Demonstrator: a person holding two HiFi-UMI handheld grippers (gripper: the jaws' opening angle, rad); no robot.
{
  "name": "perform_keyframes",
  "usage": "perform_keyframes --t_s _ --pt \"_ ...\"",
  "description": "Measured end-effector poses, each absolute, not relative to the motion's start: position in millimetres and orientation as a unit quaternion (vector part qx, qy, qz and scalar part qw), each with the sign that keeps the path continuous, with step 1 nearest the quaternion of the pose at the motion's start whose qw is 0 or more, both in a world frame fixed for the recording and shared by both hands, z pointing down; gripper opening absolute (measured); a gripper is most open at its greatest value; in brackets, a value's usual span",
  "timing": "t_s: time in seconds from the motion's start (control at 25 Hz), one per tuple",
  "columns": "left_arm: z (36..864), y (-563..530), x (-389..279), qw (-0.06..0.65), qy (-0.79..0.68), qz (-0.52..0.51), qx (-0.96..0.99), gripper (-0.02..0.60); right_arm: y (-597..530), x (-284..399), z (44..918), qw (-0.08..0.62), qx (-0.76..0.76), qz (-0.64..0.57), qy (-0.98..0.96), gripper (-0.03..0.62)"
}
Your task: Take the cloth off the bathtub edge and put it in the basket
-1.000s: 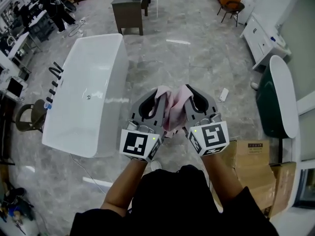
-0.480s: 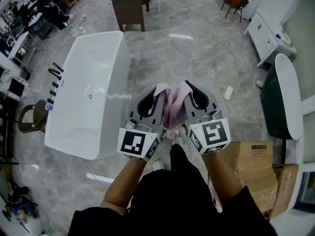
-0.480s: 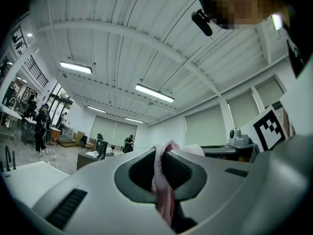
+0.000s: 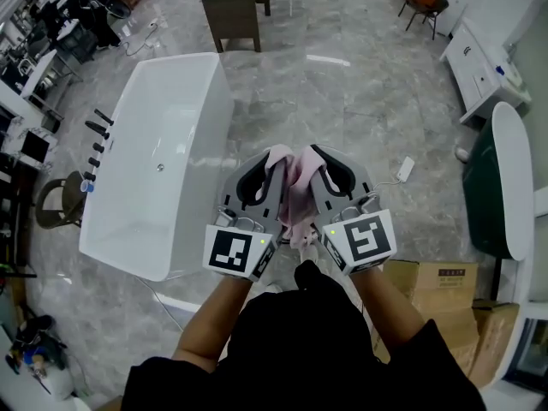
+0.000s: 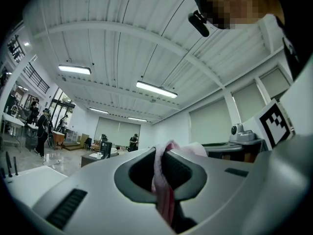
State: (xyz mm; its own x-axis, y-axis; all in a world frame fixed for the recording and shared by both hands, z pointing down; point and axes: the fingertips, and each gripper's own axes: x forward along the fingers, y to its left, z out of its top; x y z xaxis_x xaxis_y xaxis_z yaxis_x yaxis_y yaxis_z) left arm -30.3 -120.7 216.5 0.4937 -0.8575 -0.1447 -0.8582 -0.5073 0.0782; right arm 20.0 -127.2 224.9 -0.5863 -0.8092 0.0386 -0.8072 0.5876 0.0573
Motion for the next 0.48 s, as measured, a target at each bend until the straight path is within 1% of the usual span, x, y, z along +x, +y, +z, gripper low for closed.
perform_keyframes --t_s 0.48 --pt "244.0 -174.6 -9.5 -0.012 0.523 0.06 -0.85 0.032 -180.1 39.5 256.8 0.04 0.408 0.009 -0.912 0.034"
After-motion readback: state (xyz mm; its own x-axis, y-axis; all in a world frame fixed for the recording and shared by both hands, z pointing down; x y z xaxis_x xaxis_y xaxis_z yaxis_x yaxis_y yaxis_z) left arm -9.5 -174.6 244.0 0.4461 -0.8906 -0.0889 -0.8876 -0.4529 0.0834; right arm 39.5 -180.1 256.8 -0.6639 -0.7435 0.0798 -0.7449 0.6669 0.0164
